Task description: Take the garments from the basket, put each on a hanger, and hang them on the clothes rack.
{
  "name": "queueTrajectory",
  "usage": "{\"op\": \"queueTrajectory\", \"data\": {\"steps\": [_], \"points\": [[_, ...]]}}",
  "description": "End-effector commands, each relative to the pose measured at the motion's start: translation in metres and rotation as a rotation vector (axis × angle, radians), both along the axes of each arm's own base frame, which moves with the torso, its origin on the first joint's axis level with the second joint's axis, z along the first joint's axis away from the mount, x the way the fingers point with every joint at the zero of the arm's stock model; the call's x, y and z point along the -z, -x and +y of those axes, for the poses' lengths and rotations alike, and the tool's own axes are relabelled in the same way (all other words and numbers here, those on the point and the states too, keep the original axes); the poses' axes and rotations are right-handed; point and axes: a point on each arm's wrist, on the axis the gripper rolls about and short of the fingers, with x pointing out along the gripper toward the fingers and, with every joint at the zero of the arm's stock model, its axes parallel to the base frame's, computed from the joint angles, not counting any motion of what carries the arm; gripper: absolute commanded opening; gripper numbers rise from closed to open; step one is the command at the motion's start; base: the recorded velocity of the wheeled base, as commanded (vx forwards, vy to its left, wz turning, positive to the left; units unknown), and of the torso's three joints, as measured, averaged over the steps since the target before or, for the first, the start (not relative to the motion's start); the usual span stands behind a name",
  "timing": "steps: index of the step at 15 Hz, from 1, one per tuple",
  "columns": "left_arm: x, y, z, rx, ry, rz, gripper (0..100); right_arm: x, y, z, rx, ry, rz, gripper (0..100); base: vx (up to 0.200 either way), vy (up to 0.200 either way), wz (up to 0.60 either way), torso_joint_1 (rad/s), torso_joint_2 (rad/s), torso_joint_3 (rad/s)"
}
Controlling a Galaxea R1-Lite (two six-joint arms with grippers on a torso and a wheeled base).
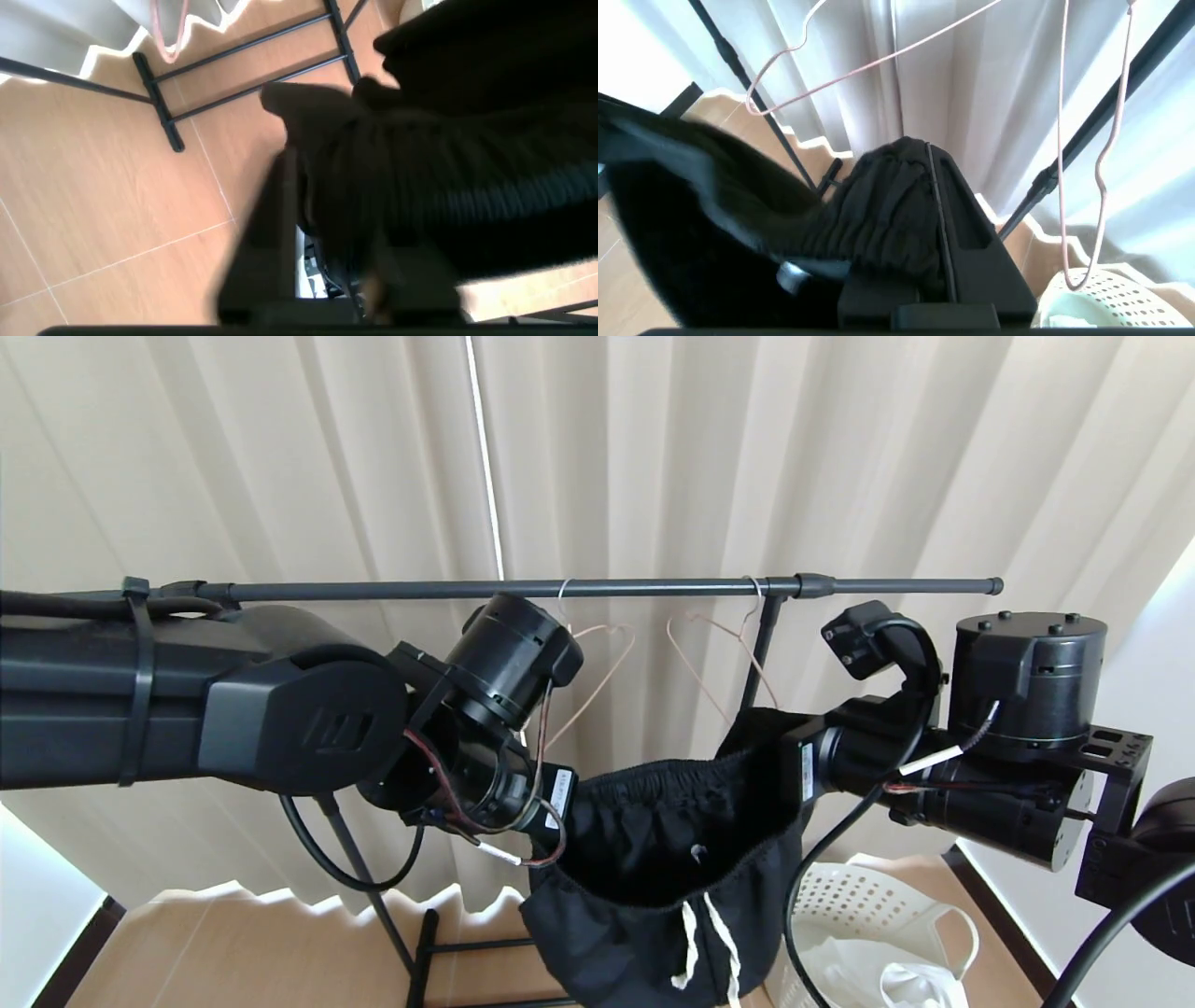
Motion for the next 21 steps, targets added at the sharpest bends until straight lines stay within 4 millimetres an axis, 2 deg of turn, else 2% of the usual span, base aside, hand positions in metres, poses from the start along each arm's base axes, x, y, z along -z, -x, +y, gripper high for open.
{"op": "queueTrajectory", "data": {"steps": [1,5,7,8,10,14,21], "points": [[0.002,0.003,0.002,0.001,-0.009,0.008,100,-0.001,-0.001,-0.001,0.005,-0.002,-0.004,0,0.0,0.0,0.0,0.0,0.0,0.0],[-0.006,0.006,0.004,0.002,0.01,-0.015,100,0.004,-0.004,-0.003,0.011,0.027,-0.002,0,0.0,0.0,0.0,0.0,0.0,0.0],[-0.008,-0.007,0.007,-0.002,0.016,-0.056,100,0.005,-0.004,-0.004,0.009,0.032,-0.001,0,0.0,0.0,0.0,0.0,0.0,0.0],[-0.008,-0.007,0.007,-0.002,0.016,-0.056,100,0.005,-0.004,-0.004,0.009,0.032,-0.001,0,0.0,0.0,0.0,0.0,0.0,0.0],[0.001,-0.039,0.011,0.03,-0.005,-0.165,100,0.006,-0.003,-0.004,0.008,0.036,0.0,0,0.0,0.0,0.0,0.0,0.0,0.0],[0.019,-0.085,0.006,0.037,0.0,-0.309,100,0.006,-0.003,-0.004,0.01,0.044,-0.005,0,0.0,0.0,0.0,0.0,0.0,0.0],[0.039,-0.132,-0.003,-0.004,0.006,-0.33,100,0.006,-0.003,-0.004,0.015,0.049,-0.006,0,0.0,0.0,0.0,0.0,0.0,0.0]]}}
